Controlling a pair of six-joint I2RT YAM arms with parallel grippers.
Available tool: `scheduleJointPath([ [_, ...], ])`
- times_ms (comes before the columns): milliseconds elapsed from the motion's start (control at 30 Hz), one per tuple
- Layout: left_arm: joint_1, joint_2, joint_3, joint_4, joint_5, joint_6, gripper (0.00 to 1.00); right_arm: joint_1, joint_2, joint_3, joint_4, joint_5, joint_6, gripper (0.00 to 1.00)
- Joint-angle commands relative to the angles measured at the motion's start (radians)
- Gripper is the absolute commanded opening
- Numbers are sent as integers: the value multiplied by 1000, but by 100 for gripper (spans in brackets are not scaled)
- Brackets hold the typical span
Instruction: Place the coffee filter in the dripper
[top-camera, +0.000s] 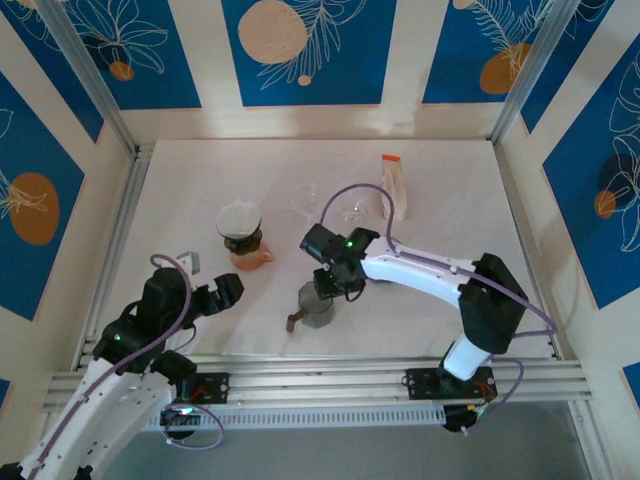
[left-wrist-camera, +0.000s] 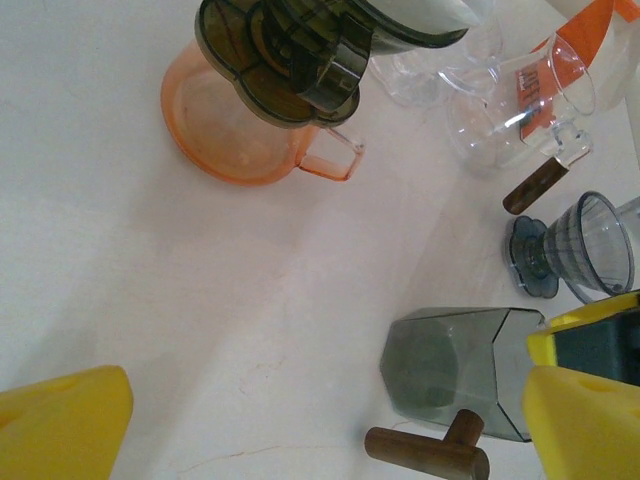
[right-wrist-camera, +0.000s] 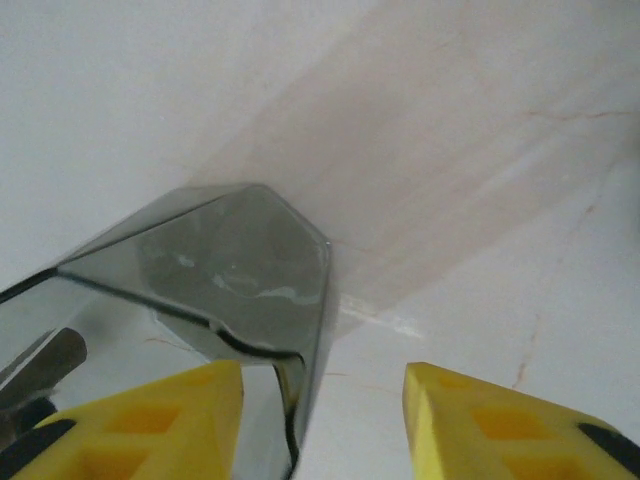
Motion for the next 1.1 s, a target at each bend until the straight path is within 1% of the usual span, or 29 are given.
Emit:
scheduleJointPath([
  [0,5,1,-24,23,28,-8,100,-17,-119,-34,-8,68,66,51],
  [67,6,1,-26,33,32,-11,100,-41,-188,-70,-13,93,96,54],
  [167,5,4,-28,45,31,-13,100,-108,-278,-116,-30,110,116,56],
  [300,5,11,-31,59,27,-15,100,-263,-359,-167,-48,105,109,57],
  [400,5,11,-41,74,34,-23,100,-385,-375,-199,-24,68,94,57],
  [467,5,7,-49,82,42,-27,100,-462,-374,-224,20,17,81,56],
  [633,5,3,-51,73,46,-31,100,-593,-346,-277,125,-53,83,53],
  [733,5,-3,-53,66,45,-32,100,-633,-312,-295,177,-107,82,52],
  [900,5,-14,-60,65,44,-39,100,-641,-243,-299,212,-111,78,46],
  [967,6,-15,-64,67,44,-41,100,-641,-214,-299,217,-112,79,41],
  [1067,6,-16,-65,64,42,-43,100,-643,-192,-308,220,-107,89,29],
])
